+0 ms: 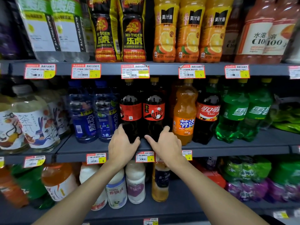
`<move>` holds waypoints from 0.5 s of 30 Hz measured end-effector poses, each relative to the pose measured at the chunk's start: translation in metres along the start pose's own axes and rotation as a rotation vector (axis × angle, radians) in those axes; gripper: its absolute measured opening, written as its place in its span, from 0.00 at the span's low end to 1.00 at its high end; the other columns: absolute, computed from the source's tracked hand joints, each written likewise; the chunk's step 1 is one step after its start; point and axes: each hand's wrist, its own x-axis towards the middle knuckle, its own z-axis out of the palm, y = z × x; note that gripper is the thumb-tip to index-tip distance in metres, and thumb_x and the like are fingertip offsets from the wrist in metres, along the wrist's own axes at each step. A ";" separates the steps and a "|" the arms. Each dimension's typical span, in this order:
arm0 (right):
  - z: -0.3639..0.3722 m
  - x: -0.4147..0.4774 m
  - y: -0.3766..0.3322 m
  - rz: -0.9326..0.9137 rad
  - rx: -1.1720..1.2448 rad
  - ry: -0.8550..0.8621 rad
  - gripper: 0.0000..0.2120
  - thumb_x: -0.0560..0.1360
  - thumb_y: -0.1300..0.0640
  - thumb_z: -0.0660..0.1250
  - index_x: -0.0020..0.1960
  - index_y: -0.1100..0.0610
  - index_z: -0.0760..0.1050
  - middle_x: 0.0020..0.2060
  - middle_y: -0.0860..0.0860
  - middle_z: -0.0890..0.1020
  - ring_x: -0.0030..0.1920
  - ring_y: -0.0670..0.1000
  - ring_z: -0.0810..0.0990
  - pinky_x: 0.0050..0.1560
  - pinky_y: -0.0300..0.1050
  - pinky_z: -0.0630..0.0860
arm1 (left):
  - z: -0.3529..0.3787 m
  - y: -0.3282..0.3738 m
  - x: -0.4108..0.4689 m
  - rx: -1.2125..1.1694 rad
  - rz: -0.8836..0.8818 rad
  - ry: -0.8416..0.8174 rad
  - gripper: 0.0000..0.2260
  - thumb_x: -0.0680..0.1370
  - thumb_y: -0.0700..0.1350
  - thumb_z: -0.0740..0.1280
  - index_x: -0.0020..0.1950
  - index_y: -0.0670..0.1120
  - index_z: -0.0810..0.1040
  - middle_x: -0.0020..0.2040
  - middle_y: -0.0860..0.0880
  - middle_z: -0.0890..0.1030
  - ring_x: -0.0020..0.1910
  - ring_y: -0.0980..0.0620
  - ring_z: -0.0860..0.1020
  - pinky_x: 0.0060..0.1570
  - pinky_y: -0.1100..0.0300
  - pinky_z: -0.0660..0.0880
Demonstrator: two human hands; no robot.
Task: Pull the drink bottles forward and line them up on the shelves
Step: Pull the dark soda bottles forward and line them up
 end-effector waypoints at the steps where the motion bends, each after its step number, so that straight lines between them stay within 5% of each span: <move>1: 0.000 -0.001 -0.002 -0.034 -0.073 0.016 0.33 0.76 0.27 0.57 0.55 0.58 0.65 0.41 0.52 0.82 0.43 0.55 0.84 0.34 0.45 0.68 | 0.002 0.000 -0.004 0.022 0.013 0.018 0.34 0.74 0.57 0.71 0.75 0.44 0.64 0.65 0.44 0.76 0.65 0.44 0.74 0.60 0.48 0.75; 8: 0.002 -0.004 -0.002 -0.116 -0.160 0.045 0.30 0.79 0.33 0.57 0.60 0.60 0.69 0.51 0.55 0.79 0.47 0.55 0.83 0.35 0.43 0.68 | -0.001 -0.010 -0.002 -0.095 0.019 -0.015 0.33 0.74 0.56 0.71 0.75 0.47 0.64 0.66 0.48 0.74 0.63 0.47 0.75 0.58 0.52 0.73; 10: 0.004 -0.004 -0.001 -0.072 -0.016 0.003 0.28 0.79 0.35 0.61 0.62 0.60 0.68 0.55 0.56 0.78 0.51 0.57 0.82 0.39 0.45 0.70 | 0.001 -0.008 0.001 -0.116 0.011 -0.041 0.31 0.73 0.55 0.71 0.72 0.48 0.65 0.62 0.49 0.77 0.59 0.45 0.77 0.56 0.49 0.76; 15: 0.003 0.003 0.002 0.084 0.448 -0.076 0.37 0.75 0.41 0.72 0.74 0.62 0.64 0.66 0.57 0.76 0.66 0.57 0.76 0.62 0.52 0.77 | 0.004 -0.006 0.004 -0.099 -0.018 -0.023 0.39 0.73 0.59 0.74 0.76 0.43 0.62 0.69 0.45 0.71 0.68 0.45 0.71 0.64 0.48 0.73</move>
